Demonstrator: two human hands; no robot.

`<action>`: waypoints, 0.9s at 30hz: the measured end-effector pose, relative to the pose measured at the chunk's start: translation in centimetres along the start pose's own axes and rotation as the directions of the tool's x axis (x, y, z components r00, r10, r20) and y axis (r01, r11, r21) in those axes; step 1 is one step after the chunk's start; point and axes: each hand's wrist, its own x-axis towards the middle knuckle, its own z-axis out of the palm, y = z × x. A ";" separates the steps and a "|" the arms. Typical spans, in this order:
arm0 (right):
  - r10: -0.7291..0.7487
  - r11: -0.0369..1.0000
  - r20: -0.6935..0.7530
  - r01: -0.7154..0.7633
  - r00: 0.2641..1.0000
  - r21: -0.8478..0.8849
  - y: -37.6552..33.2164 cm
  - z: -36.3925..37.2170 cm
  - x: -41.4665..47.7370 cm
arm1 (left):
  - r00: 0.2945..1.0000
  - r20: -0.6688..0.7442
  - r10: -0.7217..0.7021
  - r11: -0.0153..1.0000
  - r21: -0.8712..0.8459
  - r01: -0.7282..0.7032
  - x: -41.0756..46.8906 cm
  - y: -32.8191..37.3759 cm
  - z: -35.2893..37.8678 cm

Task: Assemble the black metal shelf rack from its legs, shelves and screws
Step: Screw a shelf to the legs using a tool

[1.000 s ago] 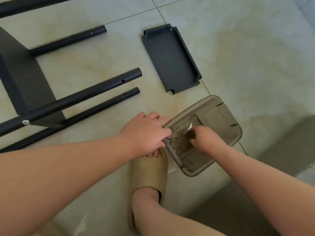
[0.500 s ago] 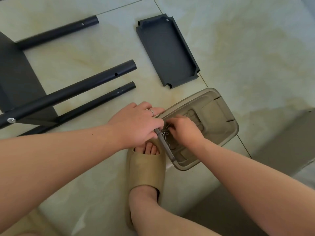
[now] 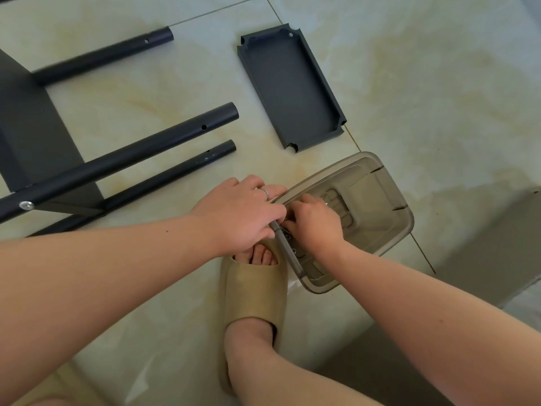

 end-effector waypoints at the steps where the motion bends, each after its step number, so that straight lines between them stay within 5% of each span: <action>1: 0.003 1.000 -0.007 -0.003 1.000 0.009 -0.1 0.1 0.0 | 1.000 0.004 -0.002 1.000 -0.002 0.002 0.0 0.0 0.0; 12: 0.090 0.988 -0.050 -0.083 0.995 0.133 0.3 -1.3 -1.0 | 0.999 0.032 -0.010 1.000 -0.007 0.010 0.0 0.3 -0.4; 17: 0.205 0.873 -0.112 -0.130 0.972 0.470 0.3 -4.8 -3.3 | 0.986 -0.011 -0.164 0.930 -0.336 0.151 -1.3 0.6 -1.7; 19: 0.184 0.811 -0.163 -0.056 0.969 0.582 -1.0 -6.9 -4.2 | 0.947 0.050 -0.316 0.758 -0.587 0.284 -1.9 0.3 -2.9; 21: 0.138 0.748 -0.206 0.034 0.969 0.663 -3.3 -9.2 -4.8 | 0.848 0.198 -0.492 0.310 -0.870 0.383 -2.3 -0.5 -4.7; 23: 0.069 0.689 -0.243 0.130 0.968 0.713 -6.2 -11.4 -5.2 | 0.763 0.369 -0.530 -0.175 -0.928 0.328 -3.3 -1.8 -6.9; 24: 0.028 0.663 -0.267 0.182 0.963 0.726 -7.8 -12.3 -5.3 | 0.736 0.414 -0.535 -0.297 -0.908 0.295 -4.1 -2.6 -7.7; 27: -0.117 0.625 -0.385 0.369 0.915 0.688 -12.8 -14.6 -5.6 | 0.732 0.468 -0.495 -0.434 -0.863 0.259 -7.4 -5.0 -9.6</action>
